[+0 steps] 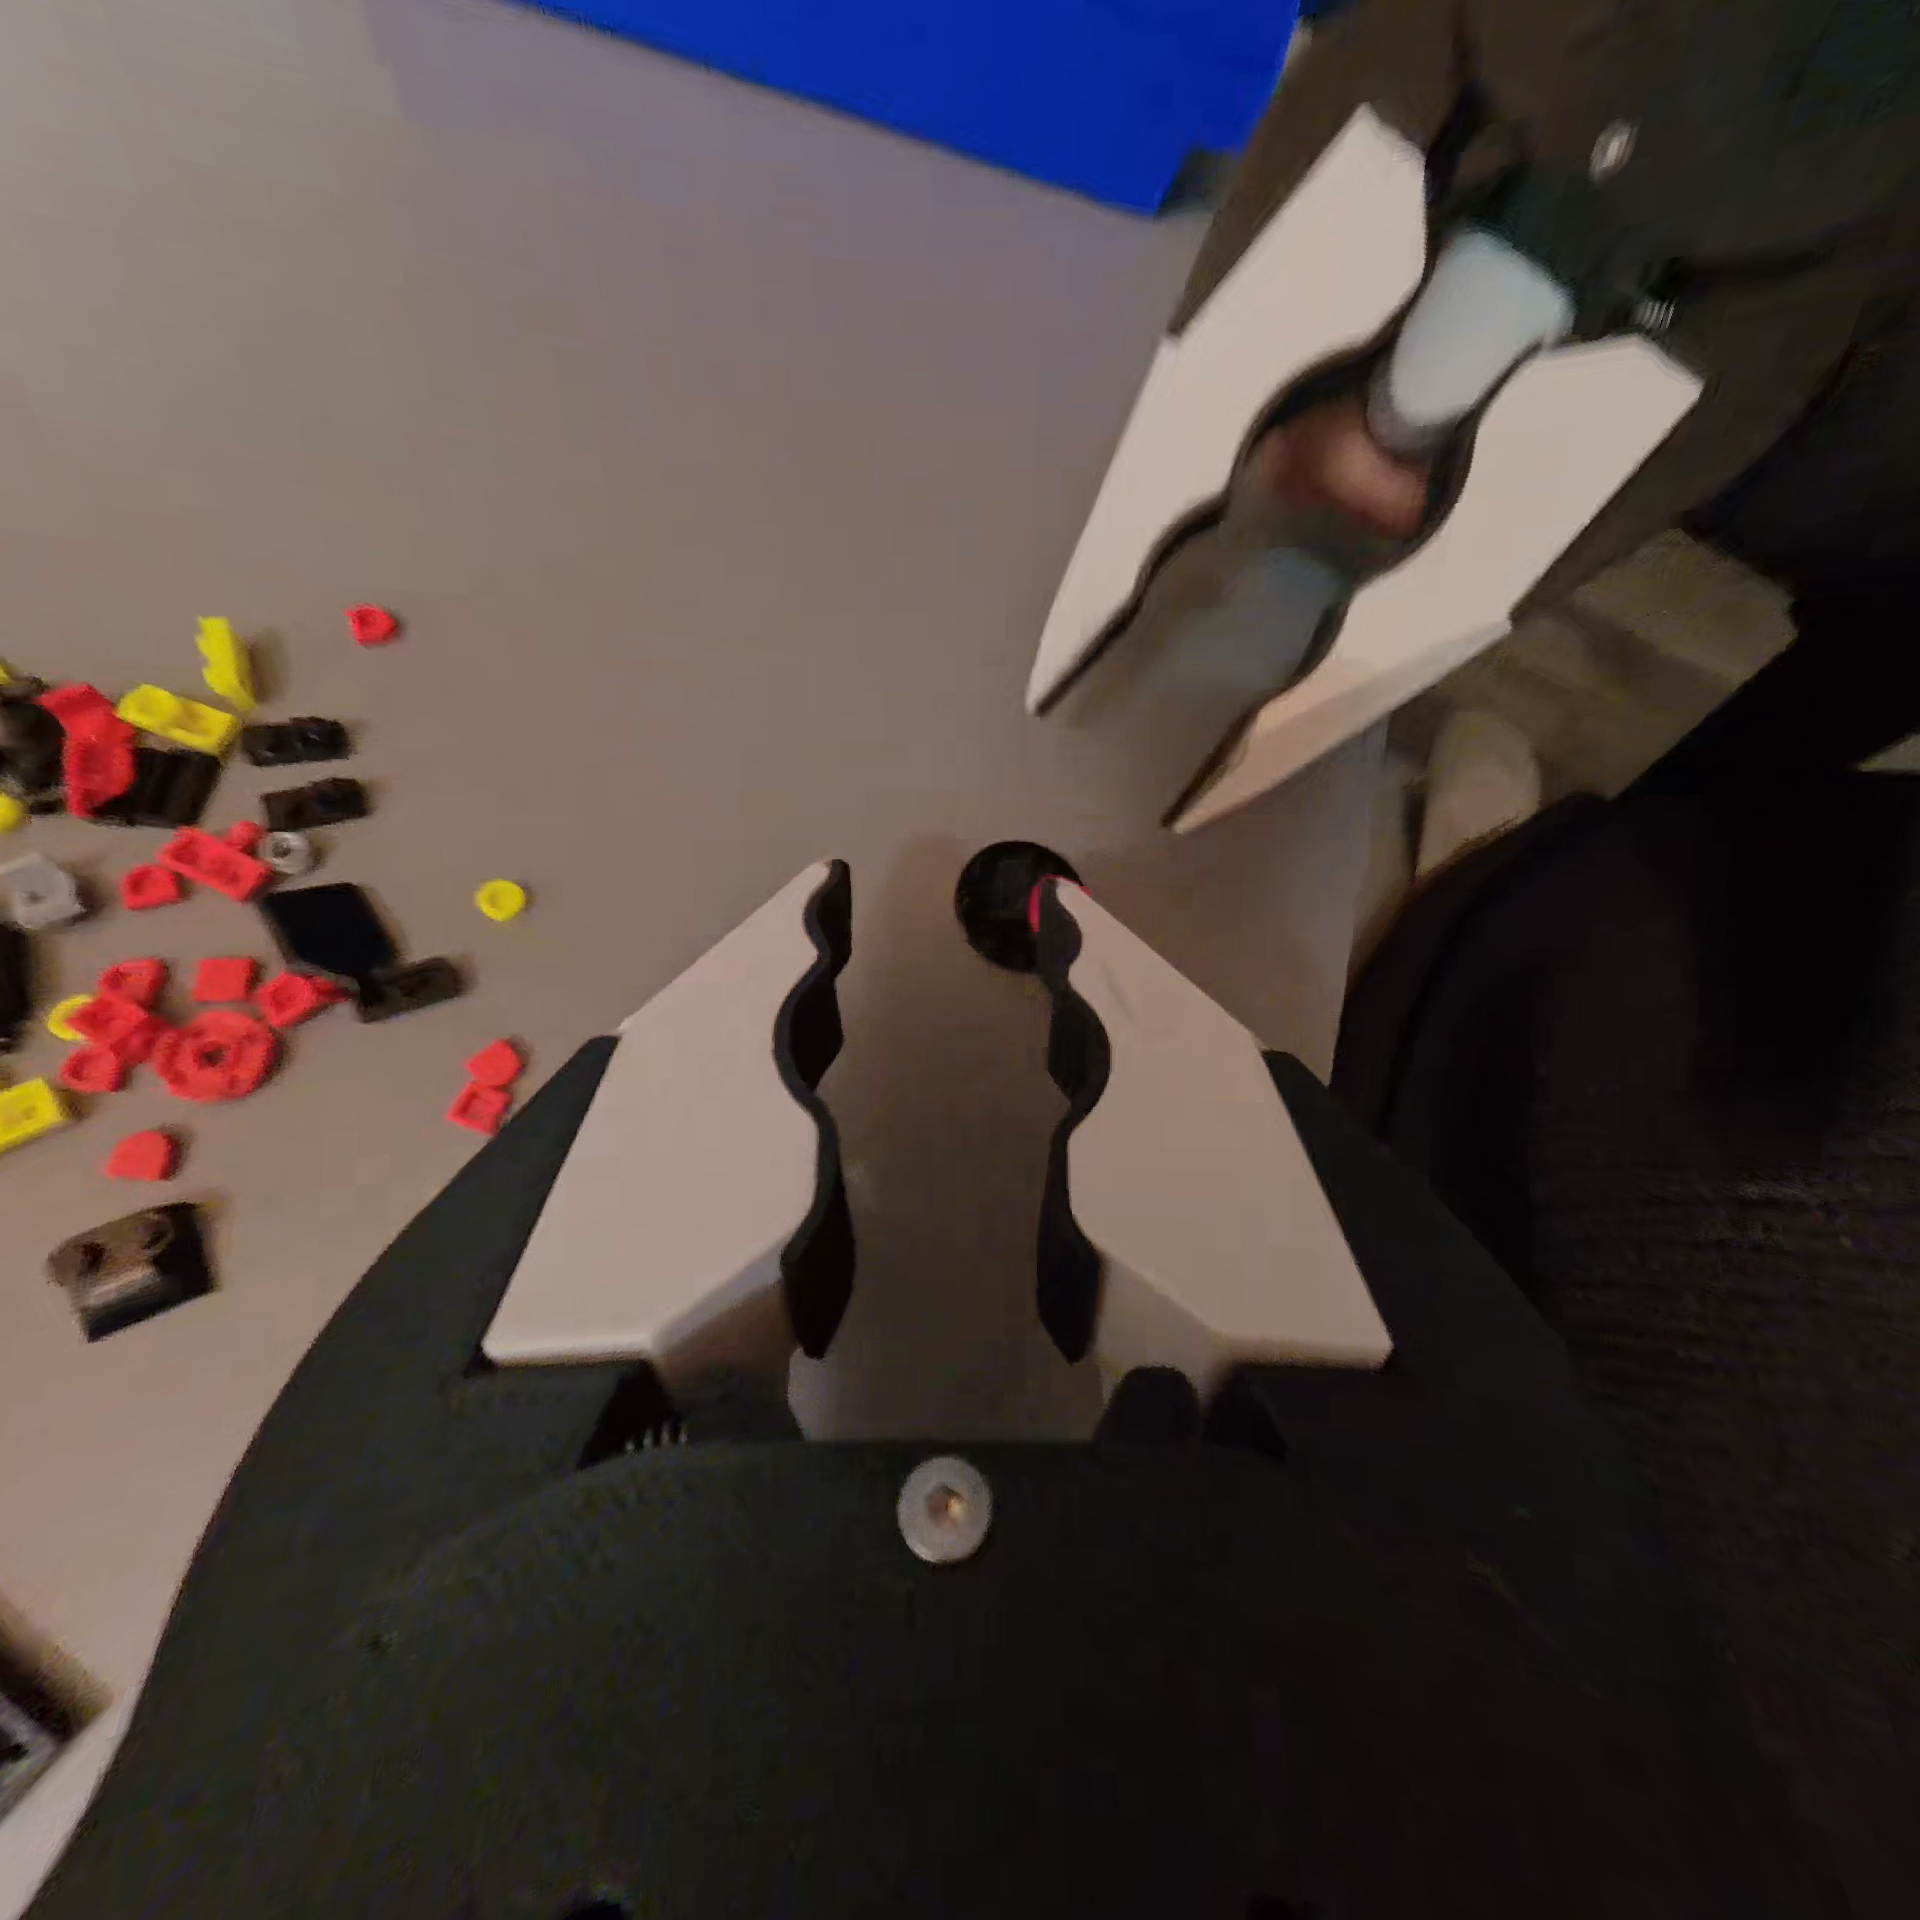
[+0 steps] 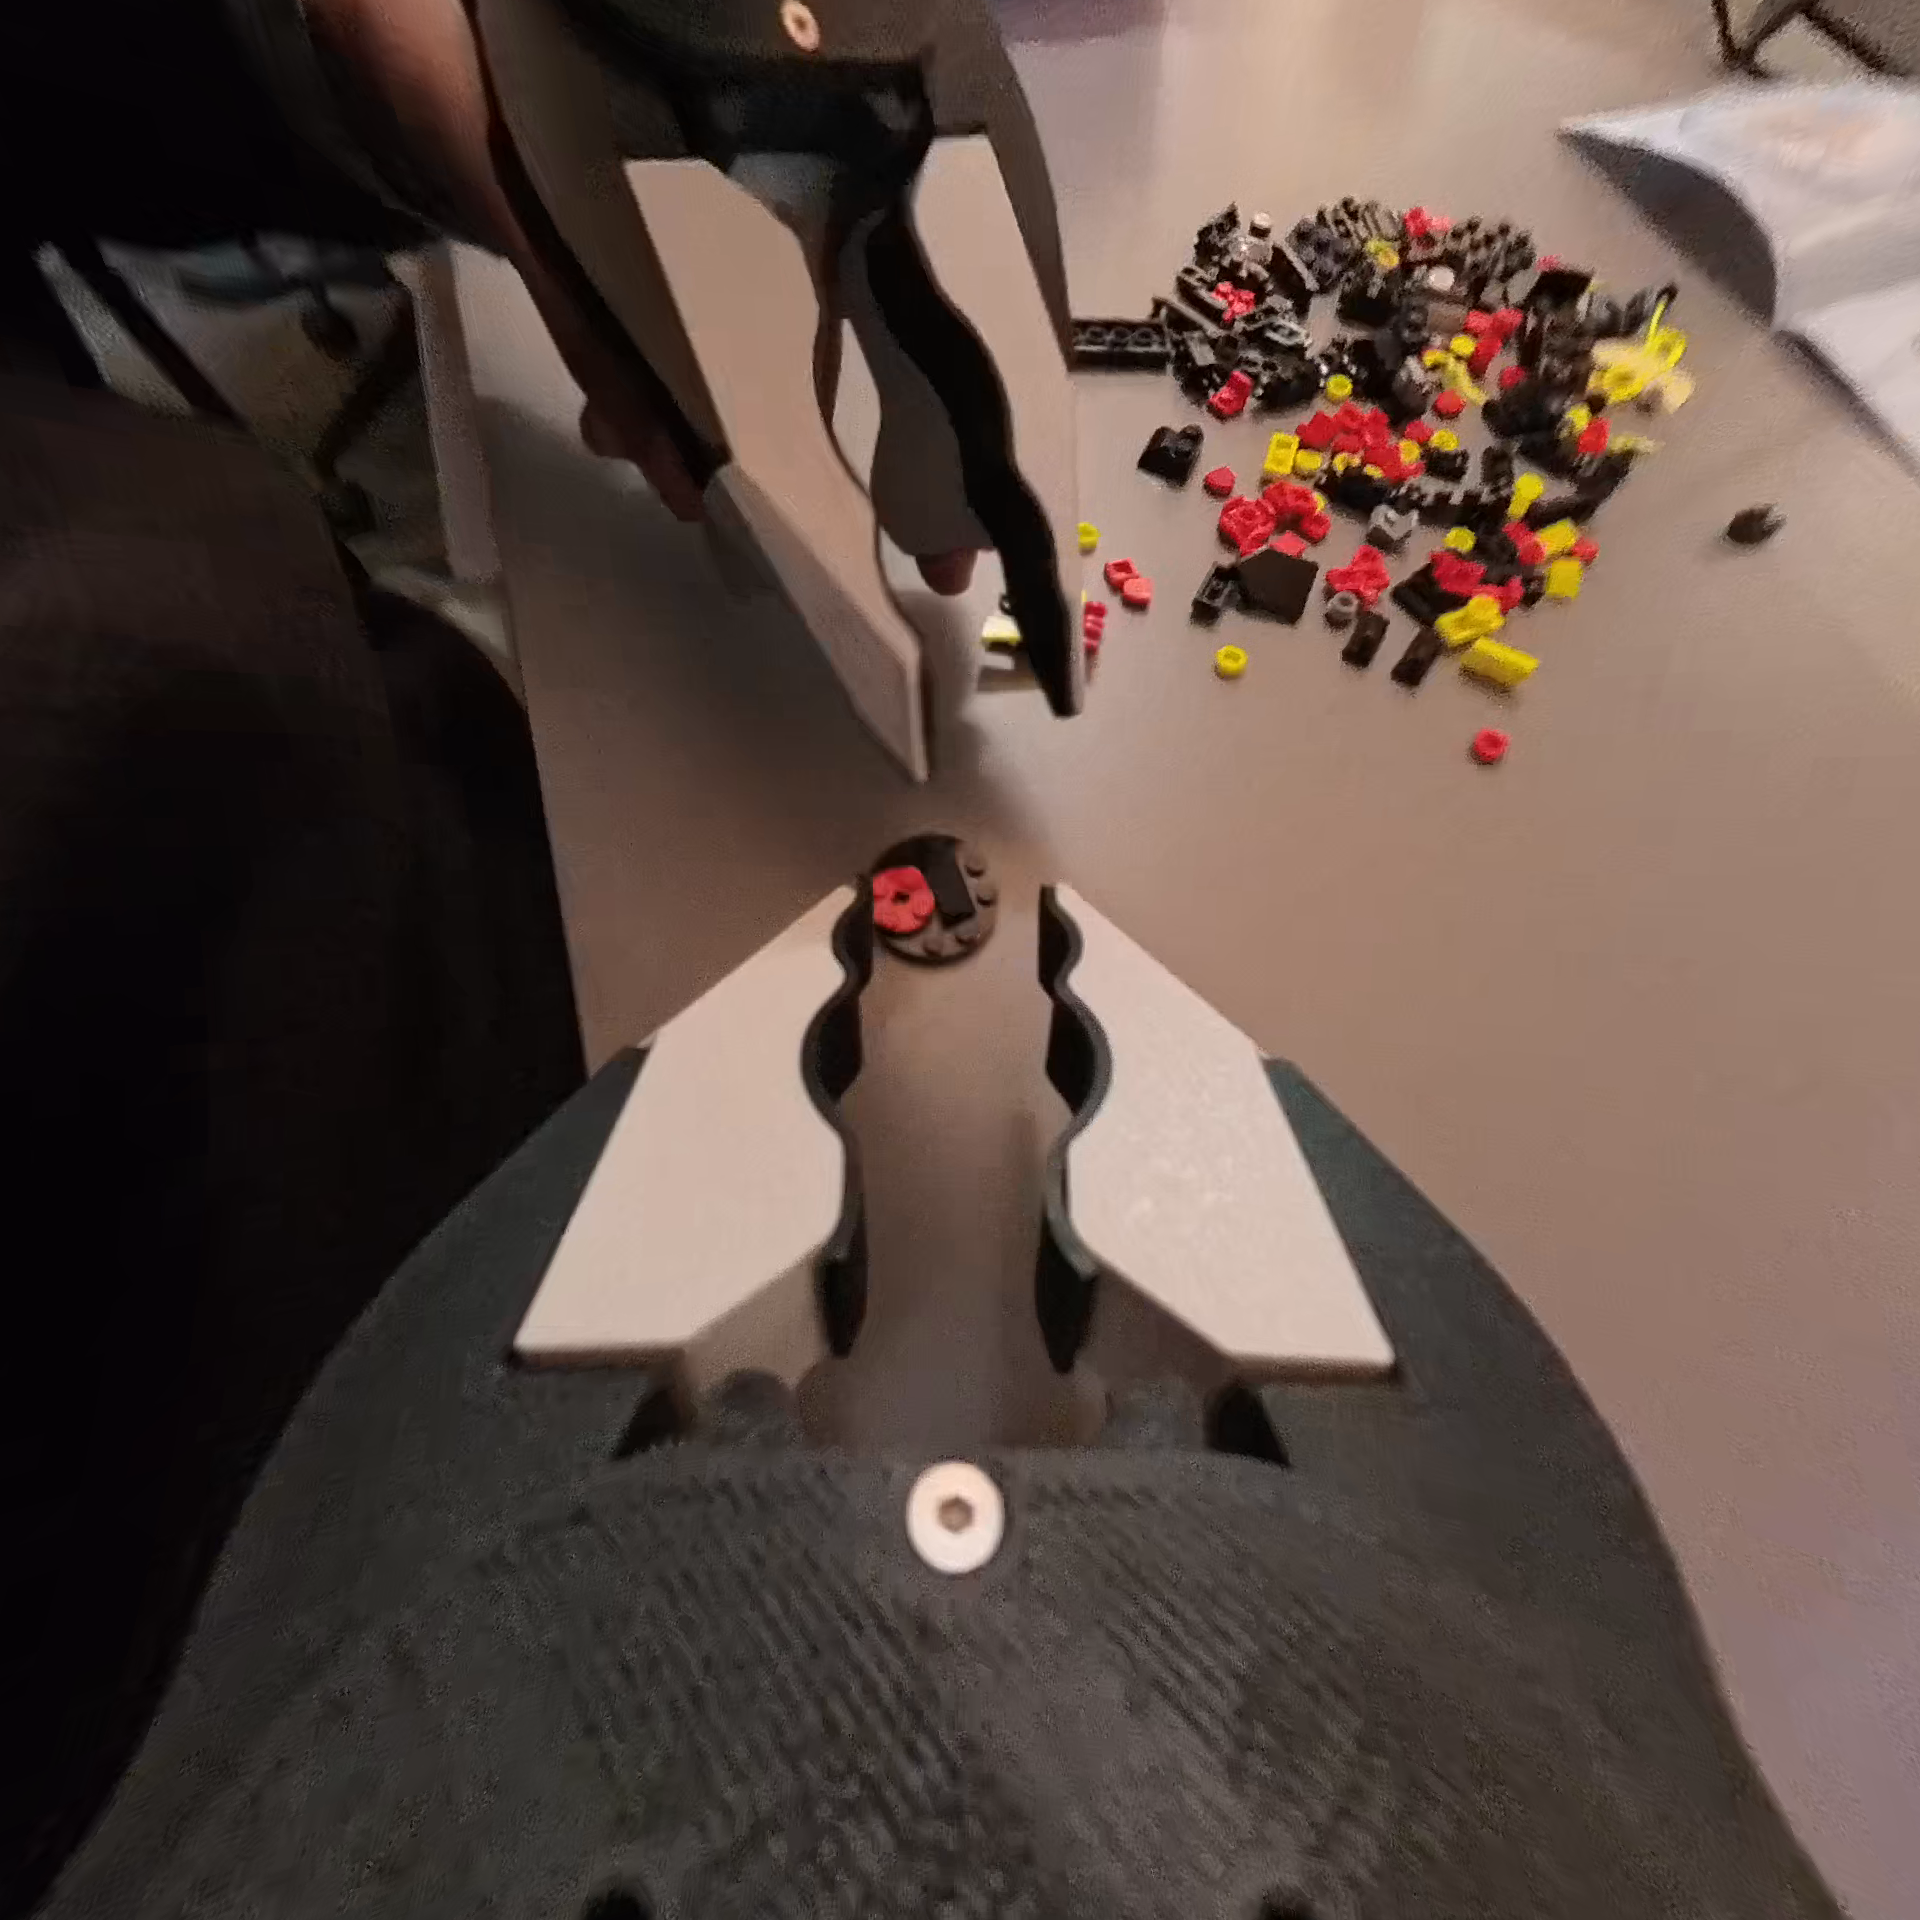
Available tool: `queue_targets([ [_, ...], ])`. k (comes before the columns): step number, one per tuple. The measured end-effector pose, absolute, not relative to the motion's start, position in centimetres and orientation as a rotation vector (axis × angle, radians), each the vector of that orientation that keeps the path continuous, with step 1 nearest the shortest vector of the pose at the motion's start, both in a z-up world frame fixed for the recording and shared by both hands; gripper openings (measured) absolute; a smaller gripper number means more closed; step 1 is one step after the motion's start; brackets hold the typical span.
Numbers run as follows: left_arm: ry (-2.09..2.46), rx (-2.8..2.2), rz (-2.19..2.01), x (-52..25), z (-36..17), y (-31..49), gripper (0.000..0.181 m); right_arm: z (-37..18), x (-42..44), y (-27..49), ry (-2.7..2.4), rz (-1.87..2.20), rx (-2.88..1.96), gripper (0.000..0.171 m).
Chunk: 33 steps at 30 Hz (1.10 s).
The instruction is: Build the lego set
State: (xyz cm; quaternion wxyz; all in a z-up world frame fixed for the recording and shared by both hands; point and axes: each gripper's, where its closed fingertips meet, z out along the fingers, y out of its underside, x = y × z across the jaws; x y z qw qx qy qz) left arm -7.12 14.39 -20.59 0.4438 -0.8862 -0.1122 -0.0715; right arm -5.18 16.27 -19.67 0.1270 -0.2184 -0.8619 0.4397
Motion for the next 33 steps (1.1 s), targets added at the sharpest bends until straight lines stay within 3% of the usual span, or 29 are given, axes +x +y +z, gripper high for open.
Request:
queue_targets([
  [1, -0.279, -2.22, -0.178, -6.4, -21.1, 14.6, 0.036, -19.6, -5.1, 16.7, -2.504, 1.272, -0.563, 0.029],
  [5, -0.375, -2.276, -0.12, -5.0, -22.4, 15.0, 0.034, -20.5, -5.7, 17.2, -2.554, 1.329, -0.623, 0.019],
  [7, -0.434, -2.281, -0.045, -5.3, -22.5, 14.5, 0.031, -21.3, -5.3, 16.3, -2.634, 1.349, -0.719, 0.023],
  [12, -0.479, -2.265, -0.158, -3.7, -22.3, 14.0, 0.002, -23.1, -4.9, 16.3, -2.685, 1.223, -0.715, 0.025],
  [17, -0.515, -2.281, -0.108, -4.8, -23.1, 13.8, 0.002, -22.7, -3.4, 14.7, -2.772, 1.352, -0.74, 0.035],
  [18, -0.55, -2.276, -0.113, -5.2, -23.2, 13.6, 0.004, -22.4, -2.8, 14.4, -2.789, 1.397, -0.7, 0.028],
  [21, -0.649, -2.249, -0.096, -6.9, -22.8, 12.7, 0.005, -21.4, -1.8, 13.4, -2.813, 1.511, -0.694, 0.028],
  [24, -0.644, -2.201, -0.108, -7.4, -21.9, 12.4, 0.006, -21.3, -3.6, 14.2, -2.71, 1.43, -0.7, 0.029],
  [30, -0.544, -2.268, -0.126, -5.6, -22.9, 13.2, 0.021, -22.7, -3.9, 14.1, -2.737, 1.333, -0.72, 0.052],
  [33, -0.525, -2.29, -0.077, -5.6, -23.2, 13.3, 0.023, -22.7, -2.5, 13.2, -2.798, 1.34, -0.642, 0.046],
])
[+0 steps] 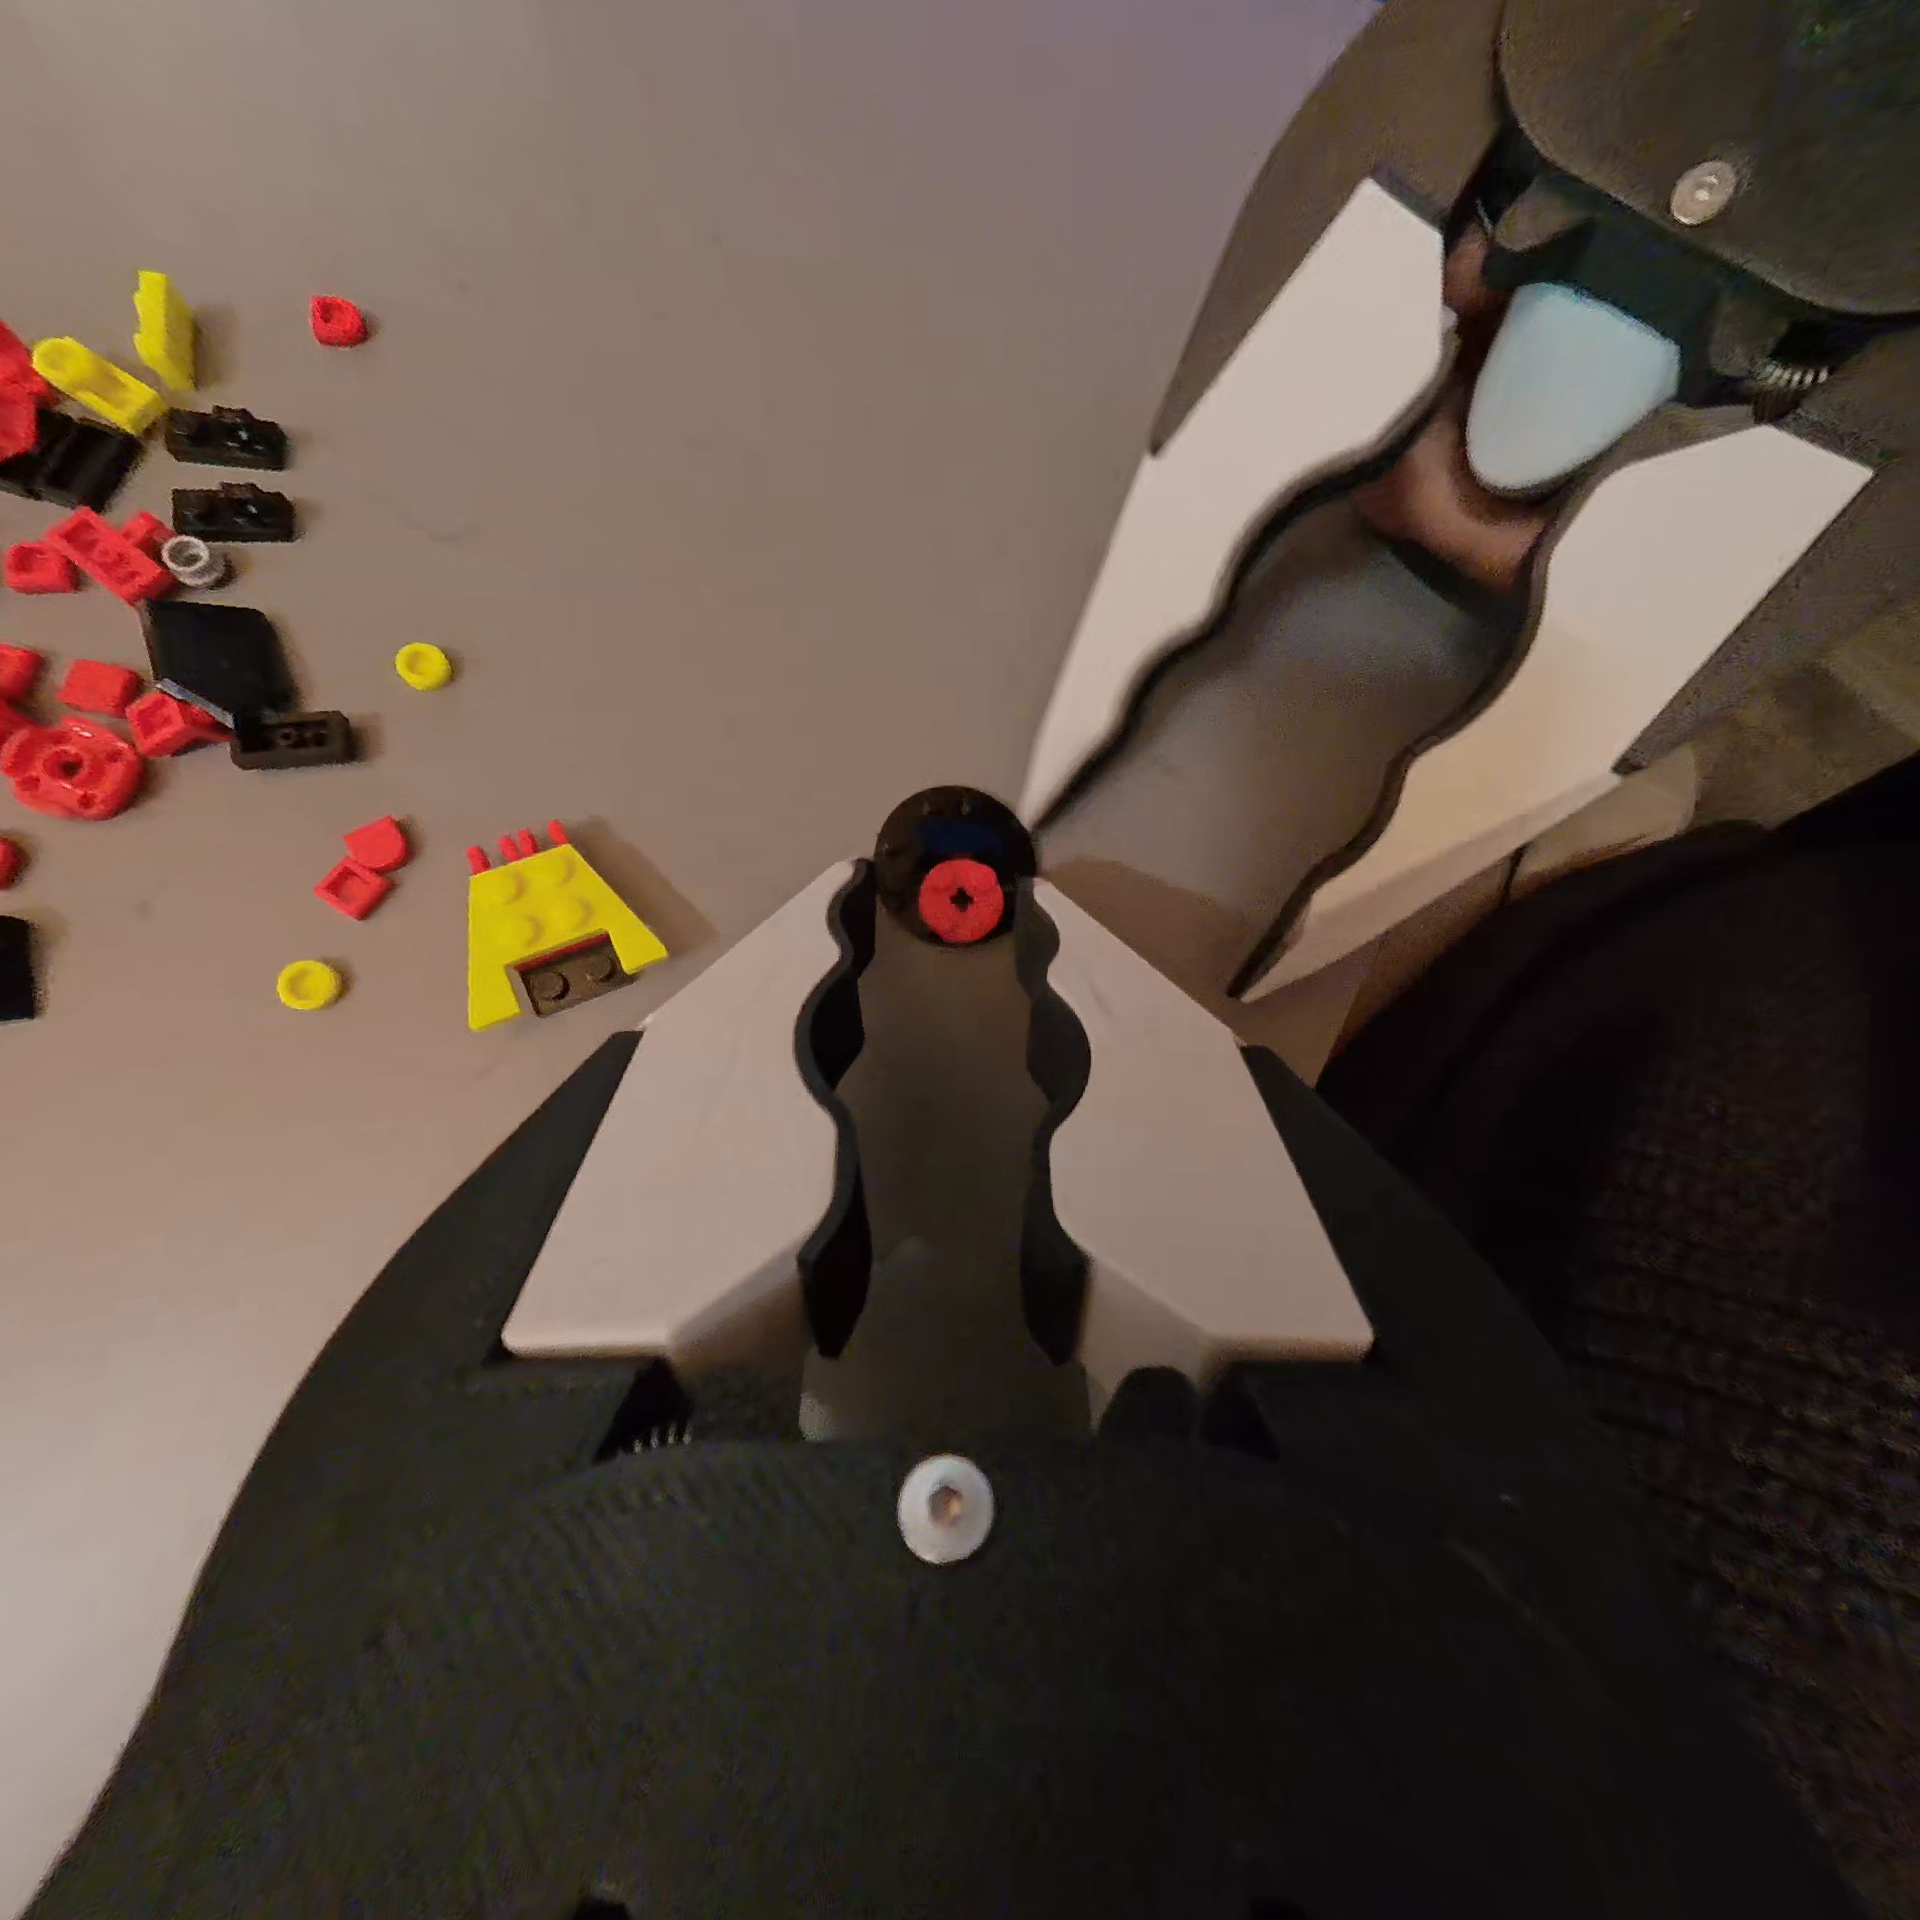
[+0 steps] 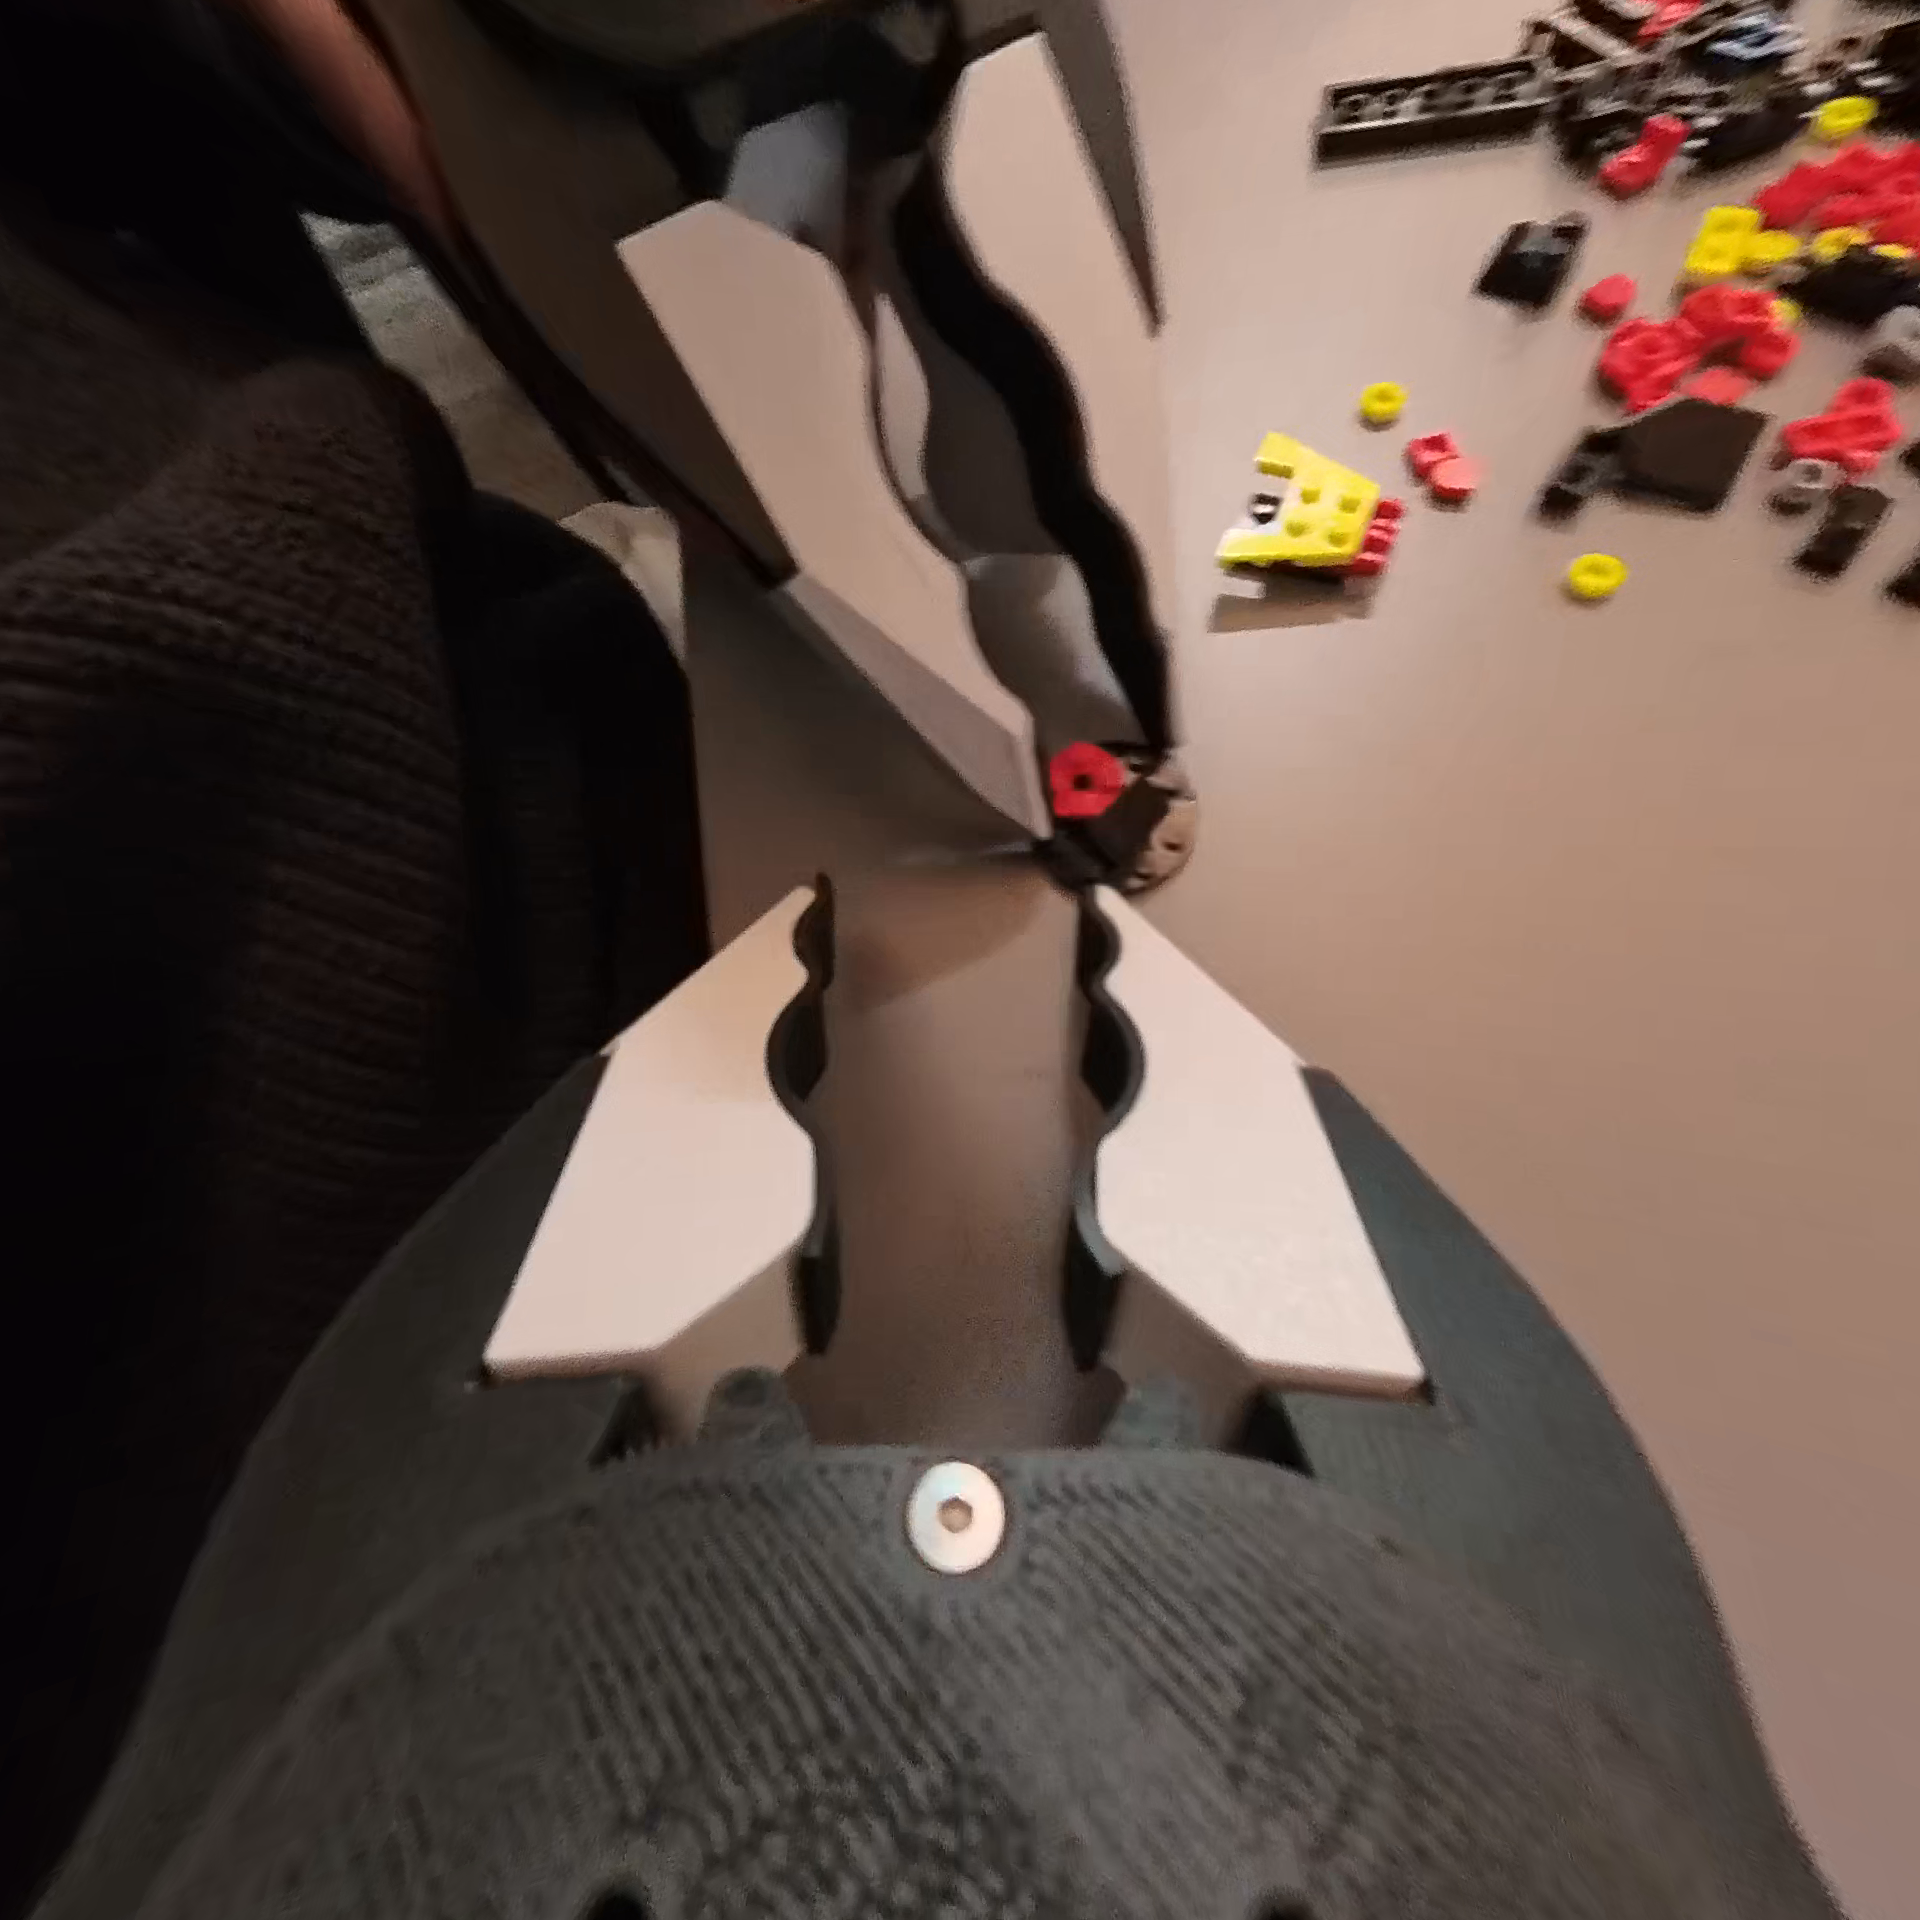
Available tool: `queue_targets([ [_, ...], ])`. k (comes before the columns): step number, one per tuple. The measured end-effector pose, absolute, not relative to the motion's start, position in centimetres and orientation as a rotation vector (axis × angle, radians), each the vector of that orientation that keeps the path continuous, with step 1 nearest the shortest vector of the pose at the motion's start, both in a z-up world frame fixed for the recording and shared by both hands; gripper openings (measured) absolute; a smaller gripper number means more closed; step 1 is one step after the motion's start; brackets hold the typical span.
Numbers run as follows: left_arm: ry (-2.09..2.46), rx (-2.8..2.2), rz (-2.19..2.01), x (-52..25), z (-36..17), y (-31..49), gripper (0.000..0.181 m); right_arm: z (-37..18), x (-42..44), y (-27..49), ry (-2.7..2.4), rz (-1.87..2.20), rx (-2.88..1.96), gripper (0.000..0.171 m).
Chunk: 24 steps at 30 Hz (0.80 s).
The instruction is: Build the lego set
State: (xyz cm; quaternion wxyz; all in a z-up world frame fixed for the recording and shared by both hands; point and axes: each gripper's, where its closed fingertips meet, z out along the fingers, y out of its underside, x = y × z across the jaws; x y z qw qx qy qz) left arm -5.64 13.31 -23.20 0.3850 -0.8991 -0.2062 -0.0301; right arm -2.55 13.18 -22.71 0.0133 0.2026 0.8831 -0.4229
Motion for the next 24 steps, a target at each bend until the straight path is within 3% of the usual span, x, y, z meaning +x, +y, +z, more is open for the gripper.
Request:
queue_targets([
  [10, -0.449, -2.263, -0.105, -5.5, -22.3, 13.2, 0.016, -21.2, -4.0, 13.8, 2.825, -1.438, 0.59, 0.033],
  [12, -0.469, -2.281, -0.102, -5.5, -22.7, 13.1, 0.004, -21.3, -4.5, 14.1, 2.899, -1.424, 0.501, 0.029],
  [15, -0.468, -2.28, -0.1, -5.6, -22.7, 13.2, 0.001, -21.4, -5.2, 13.8, 2.936, -1.417, 0.417, 0.026],
  [24, -0.339, -2.308, -0.062, -5.2, -22.9, 13.0, 0.0, -22.8, -4.8, 12.6, 2.988, -1.331, 0.125, 0.022],
])
